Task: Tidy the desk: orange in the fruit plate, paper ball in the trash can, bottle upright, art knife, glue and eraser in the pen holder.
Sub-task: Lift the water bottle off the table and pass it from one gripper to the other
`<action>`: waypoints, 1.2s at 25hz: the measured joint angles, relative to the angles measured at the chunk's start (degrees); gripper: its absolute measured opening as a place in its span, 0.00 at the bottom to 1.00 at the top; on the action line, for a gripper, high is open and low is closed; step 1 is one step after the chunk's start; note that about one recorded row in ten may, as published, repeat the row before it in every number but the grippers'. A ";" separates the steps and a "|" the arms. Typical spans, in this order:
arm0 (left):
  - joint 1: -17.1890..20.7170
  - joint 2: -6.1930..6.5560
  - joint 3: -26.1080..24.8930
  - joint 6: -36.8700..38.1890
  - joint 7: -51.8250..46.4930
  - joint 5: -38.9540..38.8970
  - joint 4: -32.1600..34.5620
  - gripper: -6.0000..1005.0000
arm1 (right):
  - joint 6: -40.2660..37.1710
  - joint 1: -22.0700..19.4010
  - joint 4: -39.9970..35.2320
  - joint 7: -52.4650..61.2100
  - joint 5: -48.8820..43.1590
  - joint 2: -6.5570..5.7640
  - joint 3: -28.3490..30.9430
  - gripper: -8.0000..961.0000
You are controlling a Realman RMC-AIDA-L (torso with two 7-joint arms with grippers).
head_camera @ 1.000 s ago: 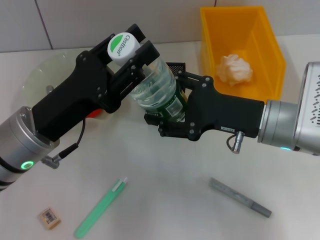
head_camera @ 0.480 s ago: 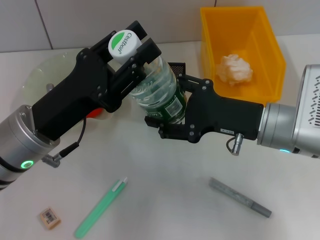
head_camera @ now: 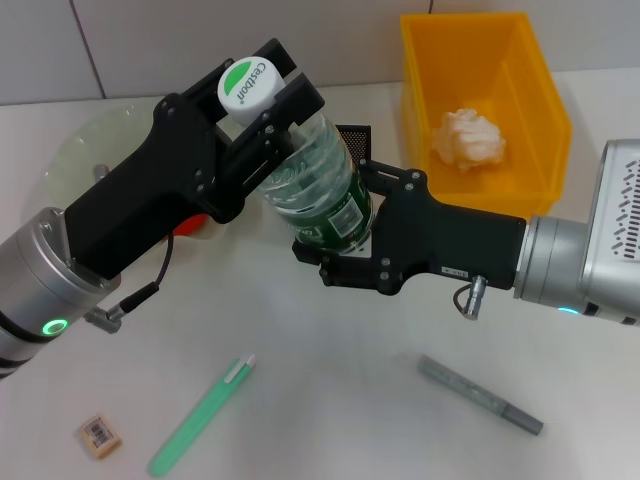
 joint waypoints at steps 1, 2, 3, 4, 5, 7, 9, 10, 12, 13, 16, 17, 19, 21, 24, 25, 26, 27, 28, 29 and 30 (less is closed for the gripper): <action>0.00 0.00 0.00 0.00 0.00 -0.04 0.01 0.44 | 0.02 0.00 0.17 -0.01 0.00 0.00 0.00 0.80; 0.00 0.00 0.00 0.00 0.00 -0.07 0.02 0.44 | 0.03 0.00 0.29 -0.01 -0.01 0.00 0.00 0.80; 0.00 0.00 0.00 0.00 0.00 -0.09 0.03 0.44 | 0.04 0.00 0.37 -0.05 -0.01 0.00 0.00 0.80; 0.00 0.00 0.00 0.00 0.01 -0.10 0.04 0.44 | 0.04 0.00 0.52 -0.12 -0.01 0.00 0.00 0.80; -0.01 0.00 0.00 -0.01 0.01 -0.10 0.04 0.44 | 0.05 0.00 0.72 -0.17 0.01 0.00 0.00 0.80; -0.04 0.00 0.00 -0.09 0.06 -0.12 0.04 0.44 | 0.06 0.00 1.30 -0.25 0.17 -0.01 0.00 0.80; -0.08 0.00 -0.01 -0.15 0.13 -0.21 0.07 0.44 | 0.10 0.07 1.75 -0.31 0.29 -0.02 0.01 0.80; -0.09 0.00 -0.01 -0.15 0.16 -0.25 0.08 0.44 | 0.16 0.08 1.85 -0.32 0.29 -0.03 0.01 0.80; -0.09 0.00 -0.01 -0.22 0.23 -0.26 0.08 0.44 | 0.17 0.10 2.03 -0.34 0.33 -0.03 0.00 0.80; -0.09 0.00 -0.01 -0.26 0.29 -0.26 0.08 0.44 | 0.12 0.10 2.17 -0.35 0.34 -0.02 0.00 0.80; -0.12 0.00 -0.01 -0.33 0.35 -0.26 0.08 0.44 | -0.07 0.11 2.66 -0.38 0.43 -0.02 0.00 0.79; -0.14 0.00 -0.01 -0.35 0.35 -0.26 0.07 0.44 | -0.12 0.12 2.83 -0.39 0.46 -0.03 0.00 0.79; -0.16 0.00 0.00 -0.38 0.32 -0.28 0.05 0.44 | -0.21 0.13 3.07 -0.45 0.48 -0.02 0.00 0.79; -0.17 0.00 0.00 -0.39 0.31 -0.30 0.05 0.44 | -0.30 0.15 3.30 -0.49 0.50 -0.02 0.00 0.80; -0.18 0.01 0.00 -0.42 0.30 -0.31 0.01 0.44 | -0.36 0.09 3.55 -0.51 0.52 -0.02 0.00 0.80; -0.18 0.01 0.00 -0.43 0.30 -0.32 0.01 0.44 | -0.37 0.03 3.67 -0.51 0.52 -0.02 0.00 0.80; -0.18 0.01 0.00 -0.43 0.30 -0.31 0.00 0.44 | -0.37 -0.03 3.78 -0.52 0.53 -0.02 0.00 0.80; -0.18 0.01 0.00 -0.44 0.30 -0.32 -0.01 0.44 | -0.38 -0.05 3.94 -0.52 0.54 -0.02 0.00 0.80; -0.18 0.01 0.00 -0.45 0.30 -0.31 -0.01 0.44 | -0.39 -0.06 4.12 -0.53 0.54 -0.02 0.00 0.80; -0.18 0.01 0.00 -0.45 0.29 -0.31 -0.02 0.44 | -0.39 -0.07 4.32 -0.53 0.55 -0.02 0.00 0.80; -0.18 0.01 0.00 -0.46 0.28 -0.31 -0.03 0.44 | -0.39 -0.07 4.52 -0.54 0.56 -0.02 0.00 0.80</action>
